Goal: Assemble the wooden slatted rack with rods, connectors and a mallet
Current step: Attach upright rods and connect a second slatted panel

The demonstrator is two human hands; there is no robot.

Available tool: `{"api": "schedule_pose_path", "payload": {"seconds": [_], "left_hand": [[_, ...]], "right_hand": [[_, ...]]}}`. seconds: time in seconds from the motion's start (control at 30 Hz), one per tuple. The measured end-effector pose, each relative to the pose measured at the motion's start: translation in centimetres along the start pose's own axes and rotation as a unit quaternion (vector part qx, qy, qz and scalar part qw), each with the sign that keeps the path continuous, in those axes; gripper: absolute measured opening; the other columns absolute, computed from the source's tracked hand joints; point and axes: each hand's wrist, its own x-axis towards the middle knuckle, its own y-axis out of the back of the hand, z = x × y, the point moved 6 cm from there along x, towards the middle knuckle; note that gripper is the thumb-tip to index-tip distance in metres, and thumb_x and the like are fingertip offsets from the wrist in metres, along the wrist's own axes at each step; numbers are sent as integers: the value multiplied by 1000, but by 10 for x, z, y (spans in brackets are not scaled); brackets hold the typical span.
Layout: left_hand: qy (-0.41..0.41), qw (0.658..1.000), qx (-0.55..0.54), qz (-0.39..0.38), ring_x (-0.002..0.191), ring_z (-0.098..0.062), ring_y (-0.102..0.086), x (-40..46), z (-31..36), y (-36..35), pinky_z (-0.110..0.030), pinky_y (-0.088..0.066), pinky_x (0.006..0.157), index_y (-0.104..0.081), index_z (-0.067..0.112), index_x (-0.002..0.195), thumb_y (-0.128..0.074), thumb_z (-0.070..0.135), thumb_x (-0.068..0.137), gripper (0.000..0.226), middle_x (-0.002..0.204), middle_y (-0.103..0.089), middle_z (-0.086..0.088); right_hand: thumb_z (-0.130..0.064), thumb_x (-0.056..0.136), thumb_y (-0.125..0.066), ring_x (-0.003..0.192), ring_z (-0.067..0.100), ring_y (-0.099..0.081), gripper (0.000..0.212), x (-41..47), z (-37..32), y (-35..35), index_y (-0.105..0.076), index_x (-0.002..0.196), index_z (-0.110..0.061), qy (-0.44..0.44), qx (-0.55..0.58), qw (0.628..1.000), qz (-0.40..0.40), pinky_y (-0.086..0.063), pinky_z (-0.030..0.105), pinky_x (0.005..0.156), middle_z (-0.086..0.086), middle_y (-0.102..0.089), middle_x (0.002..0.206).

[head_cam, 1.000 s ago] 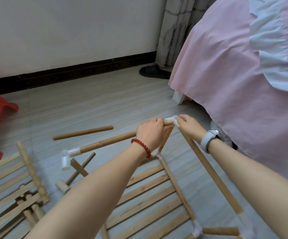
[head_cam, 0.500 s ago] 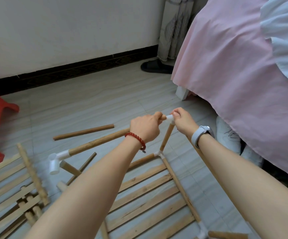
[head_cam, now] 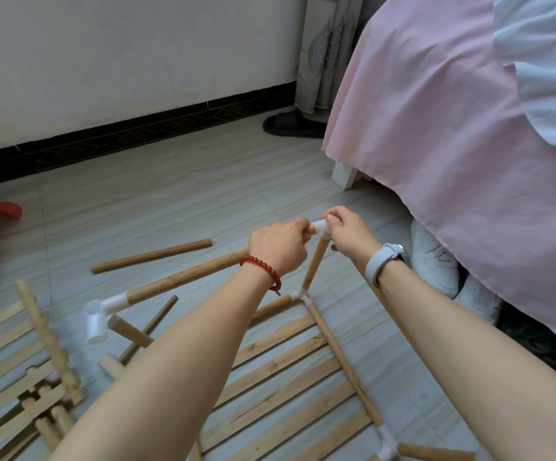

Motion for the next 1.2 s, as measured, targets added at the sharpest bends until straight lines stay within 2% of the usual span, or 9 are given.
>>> {"api": "schedule_pose_path", "payload": {"seconds": [0.17, 0.27, 0.43, 0.6, 0.9, 0.97, 1.03, 1.1, 1.2], "left_hand": [[-20, 1000, -22, -2, 58, -11, -45, 3, -6, -2, -26, -33, 52, -60, 19, 102, -36, 38, 101, 30, 68, -48, 8], [-12, 1000, 6, -14, 53, -10, -41, -4, -15, 0, -24, -32, 49, -53, 18, 85, -31, 45, 100, 38, 64, -46, 7], [-32, 997, 72, -14, 52, -8, -41, -14, -27, 3, -23, -32, 47, -42, 21, 89, -25, 46, 101, 32, 65, -45, 8], [-45, 995, 90, -1, 52, -12, -41, -9, -23, 2, -26, -30, 47, -41, 20, 89, -26, 45, 101, 31, 64, -45, 7], [-40, 995, 92, 13, 51, -10, -40, -2, -21, -3, -25, -27, 45, -45, 18, 93, -26, 46, 101, 35, 63, -42, 8], [-28, 997, 67, 16, 62, -12, -47, -7, -18, -2, -24, -33, 52, -50, 17, 102, -28, 44, 101, 35, 72, -50, 7], [-4, 999, 36, 16, 89, -16, -54, -21, -19, 1, -31, -41, 79, -51, 19, 115, -32, 42, 100, 33, 99, -58, 3], [39, 998, 23, 32, 116, -20, -48, -43, -31, 10, -49, -26, 106, -45, 20, 129, -35, 39, 99, 37, 123, -53, 0], [123, 986, 48, 97, 137, -24, -29, -81, -70, 35, -62, -1, 111, -41, 18, 136, -39, 34, 97, 42, 138, -43, -3]], "right_hand": [[-20, 100, -37, 91, 19, -55, 25, -1, 5, 5, -58, 112, -12, -10, 34, 999, 22, -49, 40, 86, 8, -58, 102], [-25, 100, -34, 87, 21, -55, 29, 1, 12, 7, -59, 107, -14, -47, 40, 998, 15, -49, 40, 80, 12, -61, 101], [-28, 101, -31, 61, 14, -40, 35, 4, 7, 2, -56, 86, -8, -36, -28, 999, 21, -32, 26, 53, 2, -46, 68], [-26, 103, -26, 82, 23, -48, 41, 4, 1, -1, -59, 102, -3, 1, -117, 992, 39, -35, 29, 68, 9, -54, 88], [-32, 103, -23, 85, 26, -54, 41, 13, 7, -8, -56, 106, -8, -8, -166, 986, 32, -42, 34, 71, 11, -59, 97], [-33, 102, -19, 84, 26, -55, 41, 11, 7, -8, -53, 104, -10, -11, -200, 979, 35, -43, 35, 70, 10, -60, 96], [-35, 102, -16, 77, 24, -55, 42, 3, 6, -4, -50, 104, -12, -14, -225, 973, 48, -43, 34, 65, 4, -58, 86], [-37, 102, -15, 72, 21, -51, 41, -11, 4, 3, -48, 108, -13, -18, -246, 967, 70, -38, 33, 63, 1, -53, 81], [-35, 102, -19, 79, 24, -51, 38, -32, 1, 7, -41, 123, -13, -2, -297, 950, 96, -37, 34, 66, 7, -57, 102]]}}
